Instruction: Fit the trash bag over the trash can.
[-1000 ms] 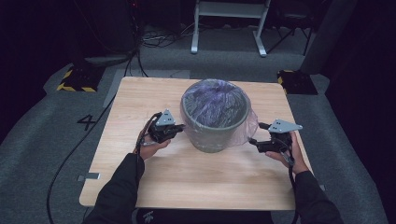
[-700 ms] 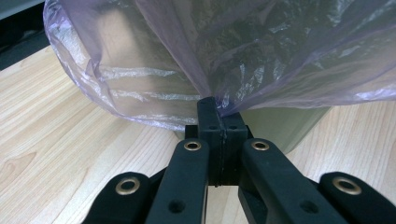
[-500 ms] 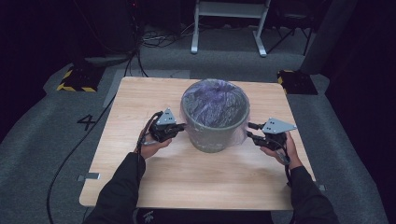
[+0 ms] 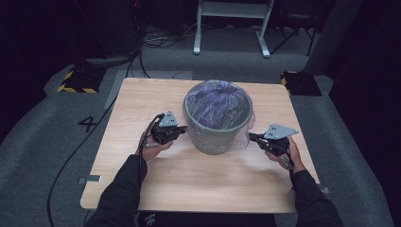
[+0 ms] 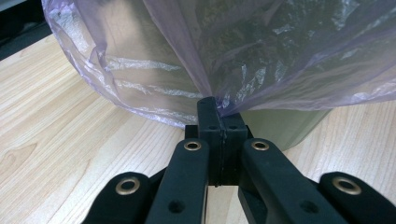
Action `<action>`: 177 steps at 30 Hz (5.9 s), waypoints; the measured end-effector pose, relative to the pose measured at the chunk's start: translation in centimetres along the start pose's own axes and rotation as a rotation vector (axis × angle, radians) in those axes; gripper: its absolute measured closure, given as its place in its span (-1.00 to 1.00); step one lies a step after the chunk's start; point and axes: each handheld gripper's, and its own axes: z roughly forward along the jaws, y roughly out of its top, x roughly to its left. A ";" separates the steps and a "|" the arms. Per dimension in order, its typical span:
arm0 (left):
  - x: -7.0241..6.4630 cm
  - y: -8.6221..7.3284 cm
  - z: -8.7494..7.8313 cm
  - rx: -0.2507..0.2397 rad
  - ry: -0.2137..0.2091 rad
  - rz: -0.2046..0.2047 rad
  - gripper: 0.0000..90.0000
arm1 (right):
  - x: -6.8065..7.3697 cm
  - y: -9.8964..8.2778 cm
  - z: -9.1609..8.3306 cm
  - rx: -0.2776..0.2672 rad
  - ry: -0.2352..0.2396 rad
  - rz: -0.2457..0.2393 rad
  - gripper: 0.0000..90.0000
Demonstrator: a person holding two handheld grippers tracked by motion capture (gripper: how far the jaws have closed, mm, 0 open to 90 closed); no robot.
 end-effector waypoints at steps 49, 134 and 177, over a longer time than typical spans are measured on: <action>1.5 -2.2 2.7 0.119 0.029 -0.030 1.00 | 0.8 -1.7 6.3 0.250 -0.085 -0.088 1.00; -4.9 -8.0 -2.3 0.201 -0.020 -0.074 -0.70 | -2.1 13.8 -3.5 -0.168 0.005 0.088 -0.56; -4.8 -8.0 -2.2 0.200 -0.022 -0.072 -0.70 | -1.5 17.0 4.8 0.127 0.079 -0.001 -0.52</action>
